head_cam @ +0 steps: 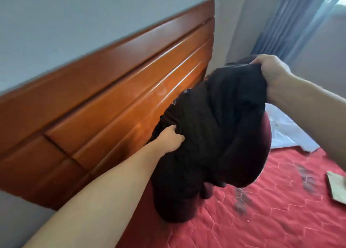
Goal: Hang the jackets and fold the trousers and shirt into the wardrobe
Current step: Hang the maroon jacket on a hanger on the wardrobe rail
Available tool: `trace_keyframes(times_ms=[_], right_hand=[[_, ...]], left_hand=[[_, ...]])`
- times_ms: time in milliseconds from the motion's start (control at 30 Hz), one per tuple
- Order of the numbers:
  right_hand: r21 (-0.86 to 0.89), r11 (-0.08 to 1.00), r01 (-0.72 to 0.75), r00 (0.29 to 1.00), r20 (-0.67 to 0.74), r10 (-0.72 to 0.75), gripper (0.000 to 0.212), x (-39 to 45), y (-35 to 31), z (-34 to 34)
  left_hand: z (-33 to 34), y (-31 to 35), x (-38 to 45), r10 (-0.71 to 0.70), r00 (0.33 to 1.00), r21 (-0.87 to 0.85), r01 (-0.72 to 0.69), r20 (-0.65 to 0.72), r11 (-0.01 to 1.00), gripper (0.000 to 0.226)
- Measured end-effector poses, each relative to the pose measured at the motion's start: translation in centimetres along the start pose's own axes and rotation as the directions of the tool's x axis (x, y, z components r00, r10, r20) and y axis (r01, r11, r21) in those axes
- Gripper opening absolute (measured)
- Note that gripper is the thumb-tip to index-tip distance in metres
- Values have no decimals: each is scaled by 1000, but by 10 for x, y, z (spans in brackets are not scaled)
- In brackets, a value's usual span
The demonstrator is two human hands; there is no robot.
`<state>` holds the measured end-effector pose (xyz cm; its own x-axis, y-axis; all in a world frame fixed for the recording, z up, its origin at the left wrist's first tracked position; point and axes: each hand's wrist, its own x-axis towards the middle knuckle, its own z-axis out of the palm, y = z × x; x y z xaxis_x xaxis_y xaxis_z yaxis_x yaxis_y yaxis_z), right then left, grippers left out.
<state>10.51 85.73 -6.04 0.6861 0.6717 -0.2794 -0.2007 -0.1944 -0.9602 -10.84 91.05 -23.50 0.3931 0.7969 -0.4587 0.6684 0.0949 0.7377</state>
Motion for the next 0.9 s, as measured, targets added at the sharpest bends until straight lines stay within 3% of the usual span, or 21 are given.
trace_keyframes(times_ms=[33,133,200,300,333,367,433,500,600,667,733,833,900], right_hand=[[-3,1000,10,1000,24,-10,38,-7,-15,-8],[-27,998,52,993,106,-49,21,-24,-47,-29],[22,999,24,995,93,-26,21,-32,-56,-42],[50,999,-1,998,55,-2,21,-42,-53,-59],[45,999,-5,999,53,2,17,-45,-51,-65],[42,999,-17,998,56,15,14,-48,-48,-71],[53,997,-65,996,64,61,14,-48,-43,-86],[68,991,-112,992,65,107,16,-47,-40,-106],[143,978,-153,986,83,142,16,-45,-37,-140],[144,978,-153,981,138,134,16,-47,-30,-164],[-66,993,-97,975,194,108,19,-54,-18,-186],[-307,948,81,944,330,26,23,-71,-4,-211],[-401,900,170,901,434,23,40,-82,5,-224]], left_hand=[[-1,13,-10,45,999,34,-45,23,998,60],[3,56,-38,303,944,71,-313,129,947,90],[11,89,-64,443,863,-87,-435,242,896,105],[23,131,-93,463,827,-534,-247,319,809,104],[29,141,-100,463,821,-564,-221,333,796,108],[37,150,-107,464,824,-498,-269,324,825,114],[59,160,-118,501,836,-210,-461,224,862,117],[81,169,-128,600,797,8,-602,71,799,95],[95,193,-139,668,740,102,-660,-84,744,10],[96,214,-140,656,740,50,-657,-146,752,28],[97,235,-140,584,791,-52,-601,-180,798,35],[106,252,-137,483,860,-131,-505,-167,853,37],[116,257,-134,460,876,-217,-482,-148,849,27]])
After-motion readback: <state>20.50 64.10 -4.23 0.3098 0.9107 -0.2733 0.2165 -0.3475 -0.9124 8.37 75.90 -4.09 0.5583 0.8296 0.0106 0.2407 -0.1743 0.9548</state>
